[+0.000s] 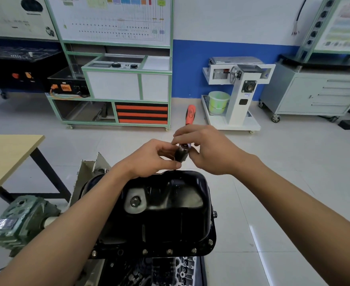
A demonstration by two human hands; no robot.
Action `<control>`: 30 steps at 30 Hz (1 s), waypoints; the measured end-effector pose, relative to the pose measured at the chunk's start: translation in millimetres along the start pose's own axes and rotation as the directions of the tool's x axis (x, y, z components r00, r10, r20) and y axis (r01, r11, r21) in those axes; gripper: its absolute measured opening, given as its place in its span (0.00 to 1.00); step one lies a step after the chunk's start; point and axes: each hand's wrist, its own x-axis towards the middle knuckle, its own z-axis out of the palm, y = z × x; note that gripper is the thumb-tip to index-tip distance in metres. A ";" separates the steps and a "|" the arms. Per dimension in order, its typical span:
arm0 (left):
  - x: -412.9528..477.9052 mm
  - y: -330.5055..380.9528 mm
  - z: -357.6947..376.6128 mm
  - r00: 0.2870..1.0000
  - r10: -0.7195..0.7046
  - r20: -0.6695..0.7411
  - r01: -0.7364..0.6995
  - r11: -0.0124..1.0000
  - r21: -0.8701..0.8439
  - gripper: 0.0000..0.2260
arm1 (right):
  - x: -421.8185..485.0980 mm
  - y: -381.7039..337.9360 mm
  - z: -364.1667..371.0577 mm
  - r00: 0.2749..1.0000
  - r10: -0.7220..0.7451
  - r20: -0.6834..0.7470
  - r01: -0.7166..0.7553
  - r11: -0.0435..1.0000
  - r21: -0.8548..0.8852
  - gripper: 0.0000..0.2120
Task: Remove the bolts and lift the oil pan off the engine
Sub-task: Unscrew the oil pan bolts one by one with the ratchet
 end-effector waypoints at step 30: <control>-0.4 1.1 9.3 0.988 0.066 -0.140 -0.057 0.996 0.068 0.10 | -1.4 -26.8 -14.4 0.952 0.307 0.006 -0.287 0.897 -0.335 0.08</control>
